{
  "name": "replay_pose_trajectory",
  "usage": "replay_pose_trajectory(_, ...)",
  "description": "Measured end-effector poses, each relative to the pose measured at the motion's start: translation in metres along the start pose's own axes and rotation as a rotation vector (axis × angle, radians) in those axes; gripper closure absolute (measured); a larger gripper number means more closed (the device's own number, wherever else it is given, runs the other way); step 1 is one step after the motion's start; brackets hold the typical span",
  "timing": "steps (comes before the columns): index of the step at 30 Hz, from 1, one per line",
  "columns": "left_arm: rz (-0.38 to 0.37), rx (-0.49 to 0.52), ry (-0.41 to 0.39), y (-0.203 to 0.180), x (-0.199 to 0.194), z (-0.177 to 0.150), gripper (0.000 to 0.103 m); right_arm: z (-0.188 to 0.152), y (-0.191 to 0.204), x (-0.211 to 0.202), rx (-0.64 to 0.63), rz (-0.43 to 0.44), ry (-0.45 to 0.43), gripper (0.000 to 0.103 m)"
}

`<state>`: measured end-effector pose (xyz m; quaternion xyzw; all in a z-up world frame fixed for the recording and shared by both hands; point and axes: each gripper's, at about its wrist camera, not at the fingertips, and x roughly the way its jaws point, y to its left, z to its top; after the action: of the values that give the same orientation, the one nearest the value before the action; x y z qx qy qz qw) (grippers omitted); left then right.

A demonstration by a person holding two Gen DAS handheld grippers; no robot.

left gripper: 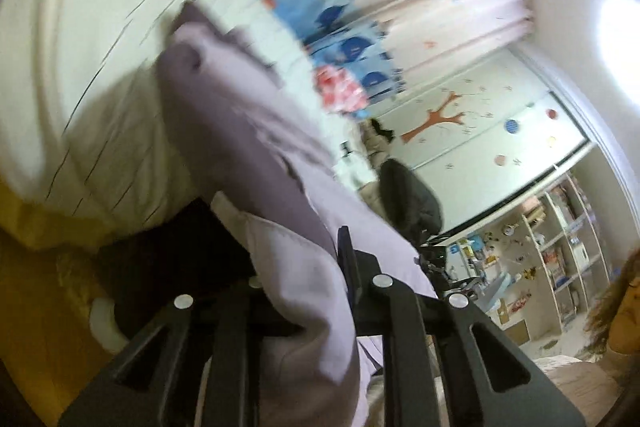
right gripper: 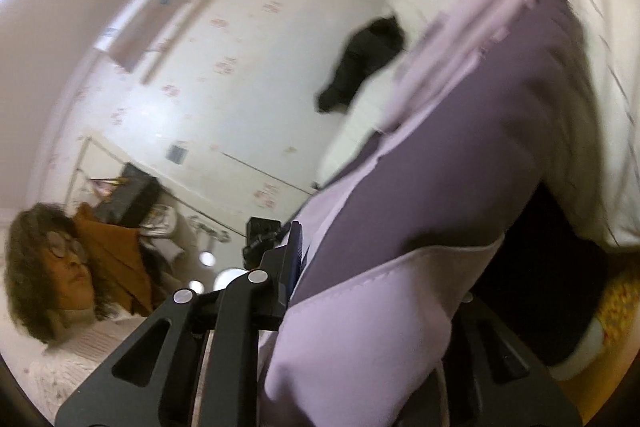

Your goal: Fold large clothes

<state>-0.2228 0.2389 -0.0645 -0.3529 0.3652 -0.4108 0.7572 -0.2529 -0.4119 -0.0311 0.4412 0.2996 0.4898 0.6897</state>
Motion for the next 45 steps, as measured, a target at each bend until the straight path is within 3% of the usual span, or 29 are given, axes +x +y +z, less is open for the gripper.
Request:
replay_pose_trajectory(2, -0.078, 0.031, -0.033, -0.019, -0.015, 0.002, 0.086, -0.001, 0.02, -0.006, -0.024, 0.046, -0.04, 0.083)
replay_pose_trajectory(5, -0.132, 0.059, -0.024, -0.028, -0.029, -0.002, 0.086, -0.007, 0.029, -0.023, -0.035, 0.055, -0.063, 0.083)
replay_pose_trajectory(9, -0.143, -0.052, 0.076, 0.017, -0.029, -0.018, 0.085, -0.024, -0.003, -0.03, 0.052, 0.032, -0.039, 0.083)
replay_pose_trajectory(12, -0.172, -0.118, 0.057, 0.037, -0.031, -0.023, 0.085, -0.026, -0.018, -0.025, 0.061, 0.072, -0.04, 0.083)
replay_pose_trajectory(15, -0.203, -0.126, -0.035, 0.034, -0.029, 0.0, 0.085, 0.001, -0.015, -0.022, 0.016, 0.106, -0.06, 0.083)
replay_pose_trajectory(21, -0.244, -0.197, -0.221, 0.039, 0.0, 0.102, 0.084, 0.101, -0.009, -0.003, -0.046, 0.127, -0.146, 0.078)
replay_pose_trajectory(26, -0.181, -0.247, -0.291, 0.057, 0.046, 0.186, 0.084, 0.196, -0.038, 0.023, 0.002, -0.002, -0.217, 0.078)
replay_pose_trajectory(29, -0.098, -0.3, -0.316, 0.081, 0.088, 0.227, 0.083, 0.241, -0.091, 0.038, 0.103, -0.118, -0.265, 0.077)
replay_pose_trajectory(32, 0.036, -0.356, -0.311, 0.12, 0.137, 0.244, 0.081, 0.259, -0.169, 0.052, 0.242, -0.271, -0.269, 0.076)
replay_pose_trajectory(34, 0.182, -0.415, -0.264, 0.16, 0.172, 0.244, 0.081, 0.254, -0.23, 0.062, 0.357, -0.353, -0.237, 0.076)
replay_pose_trajectory(35, 0.23, -0.435, -0.24, 0.176, 0.184, 0.242, 0.08, 0.25, -0.25, 0.063, 0.393, -0.333, -0.238, 0.077)
replay_pose_trajectory(37, 0.223, -0.472, -0.246, 0.204, 0.196, 0.231, 0.079, 0.249, -0.254, 0.061, 0.365, -0.281, -0.253, 0.077)
replay_pose_trajectory(40, 0.185, -0.468, -0.246, 0.213, 0.191, 0.223, 0.079, 0.248, -0.247, 0.056, 0.317, -0.24, -0.209, 0.069)
replay_pose_trajectory(41, 0.179, -0.466, -0.233, 0.211, 0.189, 0.224, 0.076, 0.248, -0.245, 0.054, 0.314, -0.21, -0.198, 0.06)
replay_pose_trajectory(42, 0.173, -0.47, -0.224, 0.208, 0.186, 0.225, 0.072, 0.25, -0.242, 0.054, 0.313, -0.186, -0.205, 0.044)
replay_pose_trajectory(43, 0.154, -0.479, -0.215, 0.204, 0.181, 0.227, 0.06, 0.252, -0.233, 0.048, 0.315, -0.139, -0.227, 0.035)
replay_pose_trajectory(45, 0.1, -0.498, -0.22, 0.194, 0.171, 0.232, 0.03, 0.261, -0.209, 0.041, 0.305, -0.073, -0.277, 0.007)
